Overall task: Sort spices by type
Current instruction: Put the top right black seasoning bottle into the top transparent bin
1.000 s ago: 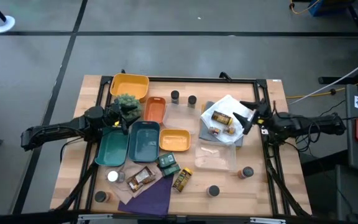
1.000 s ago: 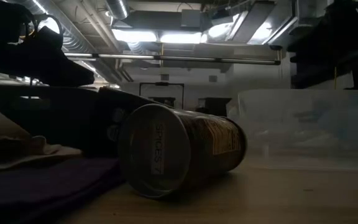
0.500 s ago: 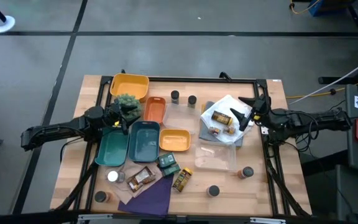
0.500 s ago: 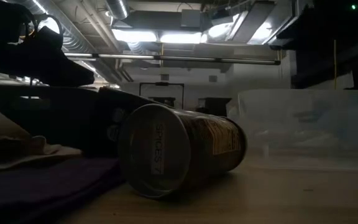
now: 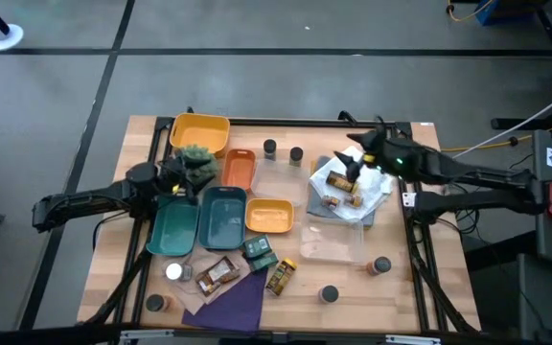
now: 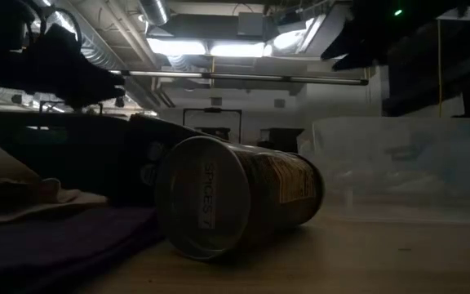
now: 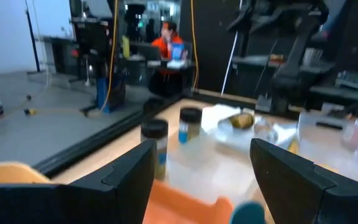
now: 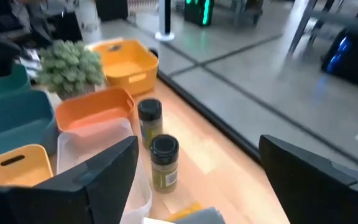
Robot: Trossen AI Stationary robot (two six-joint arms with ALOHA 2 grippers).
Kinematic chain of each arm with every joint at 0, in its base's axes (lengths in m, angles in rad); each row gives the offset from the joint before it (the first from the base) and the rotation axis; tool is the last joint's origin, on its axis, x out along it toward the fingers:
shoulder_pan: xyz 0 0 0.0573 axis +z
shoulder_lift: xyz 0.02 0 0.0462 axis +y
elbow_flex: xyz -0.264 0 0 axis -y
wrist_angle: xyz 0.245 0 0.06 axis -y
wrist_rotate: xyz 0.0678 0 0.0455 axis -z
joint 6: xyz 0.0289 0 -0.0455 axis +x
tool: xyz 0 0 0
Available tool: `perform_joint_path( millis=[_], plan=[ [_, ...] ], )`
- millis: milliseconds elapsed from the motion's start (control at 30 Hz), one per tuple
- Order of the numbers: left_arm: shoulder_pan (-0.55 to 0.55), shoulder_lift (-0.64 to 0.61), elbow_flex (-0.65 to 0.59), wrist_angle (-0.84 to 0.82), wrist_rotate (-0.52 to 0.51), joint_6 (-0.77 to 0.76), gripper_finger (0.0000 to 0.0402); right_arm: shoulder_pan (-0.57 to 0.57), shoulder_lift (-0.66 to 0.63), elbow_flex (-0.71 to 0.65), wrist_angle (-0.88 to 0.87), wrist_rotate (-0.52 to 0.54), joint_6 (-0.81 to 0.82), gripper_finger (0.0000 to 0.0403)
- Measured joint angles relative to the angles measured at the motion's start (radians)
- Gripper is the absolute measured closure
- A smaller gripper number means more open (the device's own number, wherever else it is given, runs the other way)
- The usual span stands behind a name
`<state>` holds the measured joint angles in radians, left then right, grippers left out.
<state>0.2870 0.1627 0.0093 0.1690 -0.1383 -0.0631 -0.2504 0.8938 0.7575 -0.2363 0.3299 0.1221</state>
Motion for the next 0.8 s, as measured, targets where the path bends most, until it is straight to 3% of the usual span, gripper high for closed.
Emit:
perform_joint_path(
  millis=[167,333,800],
  plan=[
    [0.002,0.000,0.000,0.065,0.000,0.009,0.0150,-0.135,0.163,0.055,0.001,-0.170,-0.053,0.0070],
    [0.002,0.000,0.000,0.060,0.000,0.011,0.0150,-0.207,0.329,0.128,0.003,-0.276,-0.122,0.0070],
    [0.002,0.000,0.000,0.049,0.000,-0.021,0.0150,-0.228,0.651,0.349,-0.003,-0.431,-0.320,0.0070]
  ],
)
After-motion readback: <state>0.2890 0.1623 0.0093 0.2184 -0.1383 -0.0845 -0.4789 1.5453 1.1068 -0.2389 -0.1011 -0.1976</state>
